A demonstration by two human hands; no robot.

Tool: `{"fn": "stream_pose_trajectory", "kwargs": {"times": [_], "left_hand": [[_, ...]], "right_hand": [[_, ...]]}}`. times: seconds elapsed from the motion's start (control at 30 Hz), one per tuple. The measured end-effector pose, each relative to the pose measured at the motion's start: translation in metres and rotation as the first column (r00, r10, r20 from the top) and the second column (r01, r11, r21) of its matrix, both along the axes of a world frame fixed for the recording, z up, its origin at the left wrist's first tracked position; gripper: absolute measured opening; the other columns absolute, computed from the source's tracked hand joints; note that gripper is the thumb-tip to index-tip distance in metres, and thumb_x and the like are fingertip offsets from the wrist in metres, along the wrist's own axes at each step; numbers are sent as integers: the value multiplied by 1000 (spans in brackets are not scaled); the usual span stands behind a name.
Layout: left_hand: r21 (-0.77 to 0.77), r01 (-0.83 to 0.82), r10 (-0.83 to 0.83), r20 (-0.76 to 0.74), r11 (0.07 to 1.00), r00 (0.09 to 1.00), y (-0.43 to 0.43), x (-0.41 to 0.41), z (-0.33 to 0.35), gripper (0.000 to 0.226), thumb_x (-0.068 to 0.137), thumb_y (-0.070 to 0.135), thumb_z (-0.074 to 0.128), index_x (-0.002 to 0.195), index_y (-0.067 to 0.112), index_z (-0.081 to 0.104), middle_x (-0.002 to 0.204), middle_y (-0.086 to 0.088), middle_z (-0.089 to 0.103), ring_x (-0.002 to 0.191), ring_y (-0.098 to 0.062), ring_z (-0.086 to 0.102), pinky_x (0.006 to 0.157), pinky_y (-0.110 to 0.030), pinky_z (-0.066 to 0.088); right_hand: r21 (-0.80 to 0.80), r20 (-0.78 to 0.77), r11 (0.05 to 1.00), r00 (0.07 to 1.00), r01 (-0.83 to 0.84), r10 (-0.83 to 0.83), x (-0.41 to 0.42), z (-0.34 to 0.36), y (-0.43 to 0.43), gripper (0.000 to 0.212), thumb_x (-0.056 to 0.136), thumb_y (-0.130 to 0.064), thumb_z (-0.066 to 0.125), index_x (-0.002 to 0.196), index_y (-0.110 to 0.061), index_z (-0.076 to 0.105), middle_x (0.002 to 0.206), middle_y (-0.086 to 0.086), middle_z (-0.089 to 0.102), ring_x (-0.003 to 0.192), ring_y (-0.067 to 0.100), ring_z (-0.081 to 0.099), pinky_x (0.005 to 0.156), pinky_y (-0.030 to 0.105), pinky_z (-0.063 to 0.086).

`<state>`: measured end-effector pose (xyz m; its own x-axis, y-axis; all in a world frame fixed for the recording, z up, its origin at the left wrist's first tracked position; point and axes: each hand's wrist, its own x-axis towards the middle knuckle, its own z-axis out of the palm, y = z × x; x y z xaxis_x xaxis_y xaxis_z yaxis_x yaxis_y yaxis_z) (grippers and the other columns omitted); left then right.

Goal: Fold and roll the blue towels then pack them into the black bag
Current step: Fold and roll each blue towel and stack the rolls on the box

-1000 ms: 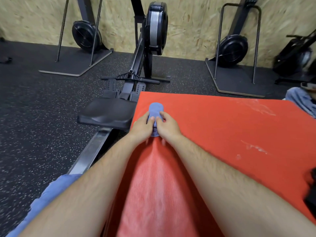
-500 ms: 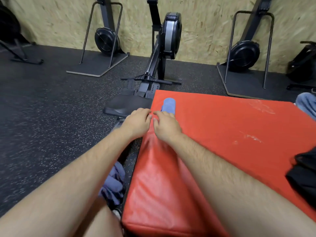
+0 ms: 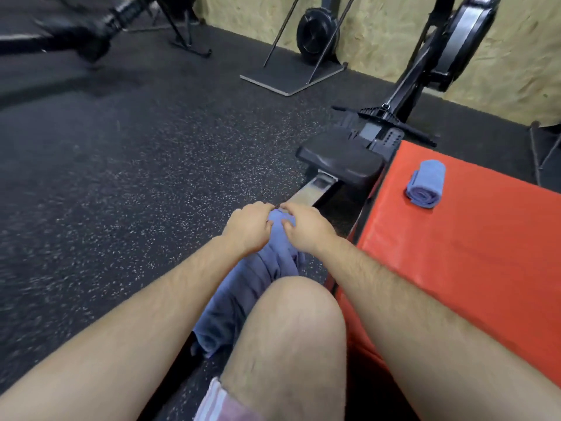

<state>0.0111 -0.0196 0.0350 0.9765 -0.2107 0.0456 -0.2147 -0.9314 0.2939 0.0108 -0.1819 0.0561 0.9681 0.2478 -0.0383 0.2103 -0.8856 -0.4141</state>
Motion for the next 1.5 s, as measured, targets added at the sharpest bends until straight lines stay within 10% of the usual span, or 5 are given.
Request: {"fn": "stream_pose_trajectory", "kwargs": {"times": [0.2, 0.57, 0.97, 1.17, 1.5], "left_hand": [[130, 4, 22, -195, 991, 980, 37, -4, -70, 33, 95, 23, 53, 127, 19, 59, 130, -6, 55, 120, -29, 53, 96, -41, 45], [-78, 86, -89, -33, 993, 996, 41, 9, -88, 14, 94, 25, 62, 91, 12, 65, 98, -6, 62, 92, -28, 51, 81, -43, 45], [-436, 92, -40, 126, 895, 991, 19, 13, -41, 19, 96, 29, 59, 114, 22, 61, 103, 7, 65, 98, -20, 51, 87, -34, 42], [-360, 91, -48, 128, 928, 991, 11, 19, 16, 31, 93, 19, 59, 69, 27, 43, 64, 10, 47, 72, -24, 46, 66, -40, 37], [-594, 252, -90, 289, 764, 953, -62, 10, 144, 30, 86, 30, 73, 100, 24, 47, 96, 5, 59, 85, -15, 58, 73, -28, 48]], "right_hand": [[-116, -173, 988, 982, -100, 80, 11, -57, 25, 40, 97, -28, 54, 137, -24, 57, 142, 2, 54, 130, 25, 50, 105, 39, 43], [9, -233, 994, 967, -107, 106, 7, -90, 35, 34, 85, -41, 70, 116, -27, 65, 110, -2, 64, 103, 21, 58, 84, 37, 48], [197, 50, 979, 996, 58, -69, 21, -27, 11, 18, 92, -31, 63, 82, -16, 58, 80, 1, 62, 78, 25, 56, 65, 35, 41], [273, 173, 962, 983, 13, -63, 21, 31, -15, 14, 91, -29, 64, 104, -26, 66, 98, -7, 70, 93, 15, 61, 82, 34, 49], [426, 376, 903, 896, 60, -237, -8, 161, -91, 18, 94, -21, 57, 76, -26, 56, 74, -11, 58, 67, 7, 48, 61, 23, 32]]}}
